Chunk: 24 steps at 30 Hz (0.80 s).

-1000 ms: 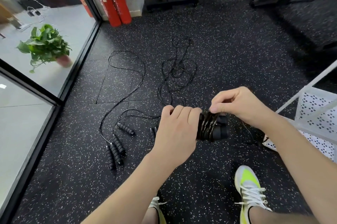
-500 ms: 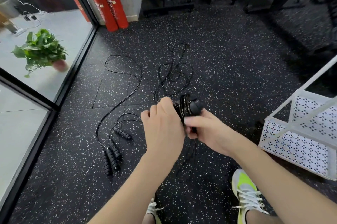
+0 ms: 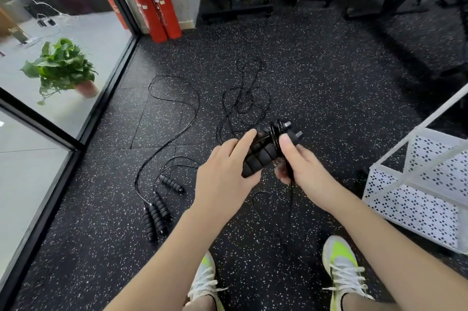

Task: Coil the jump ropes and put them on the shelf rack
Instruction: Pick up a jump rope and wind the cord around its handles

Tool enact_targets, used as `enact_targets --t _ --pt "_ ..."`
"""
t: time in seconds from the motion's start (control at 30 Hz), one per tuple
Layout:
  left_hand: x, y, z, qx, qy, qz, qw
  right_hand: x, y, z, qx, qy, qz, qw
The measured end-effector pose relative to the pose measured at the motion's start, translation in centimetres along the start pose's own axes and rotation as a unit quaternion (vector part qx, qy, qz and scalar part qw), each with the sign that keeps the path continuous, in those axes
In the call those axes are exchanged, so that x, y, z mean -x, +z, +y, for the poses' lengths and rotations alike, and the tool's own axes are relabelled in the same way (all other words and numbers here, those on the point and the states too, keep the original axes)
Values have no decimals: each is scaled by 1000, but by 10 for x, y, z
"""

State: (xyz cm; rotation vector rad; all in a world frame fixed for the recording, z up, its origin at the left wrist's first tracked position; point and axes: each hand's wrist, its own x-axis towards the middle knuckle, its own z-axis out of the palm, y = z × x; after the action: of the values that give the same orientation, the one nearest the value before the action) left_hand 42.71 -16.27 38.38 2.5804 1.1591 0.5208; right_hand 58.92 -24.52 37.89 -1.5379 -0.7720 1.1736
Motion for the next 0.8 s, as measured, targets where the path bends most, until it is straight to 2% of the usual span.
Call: enact_targets --t 0.07,0.17,0.27,0.33,0.43,0.67,0.73,0.8 --pt "-1 -1 0 -8 -30 20 999 4 5 4 168 -16 -8 986" --pt "-4 -1 -1 -14 -80 17 997 7 14 8 322 -47 -20 945" --pt "-5 2 -2 -48 -88 17 995 8 20 5 485 -52 -5 873" --pt "-6 6 -5 -58 -95 20 994 11 22 0 550 -65 7 833" --pt "-9 9 -12 -66 -86 14 994 18 22 -10 550 -101 2 829" --pt "-12 15 -24 -98 26 19 995 23 -2 -38 521 -133 -33 843" --pt "-13 13 -29 -109 68 -3 992 21 -10 -45 516 -142 -40 844" --pt "-11 13 -31 -103 122 -40 986 19 -18 -51 488 -140 -36 861"
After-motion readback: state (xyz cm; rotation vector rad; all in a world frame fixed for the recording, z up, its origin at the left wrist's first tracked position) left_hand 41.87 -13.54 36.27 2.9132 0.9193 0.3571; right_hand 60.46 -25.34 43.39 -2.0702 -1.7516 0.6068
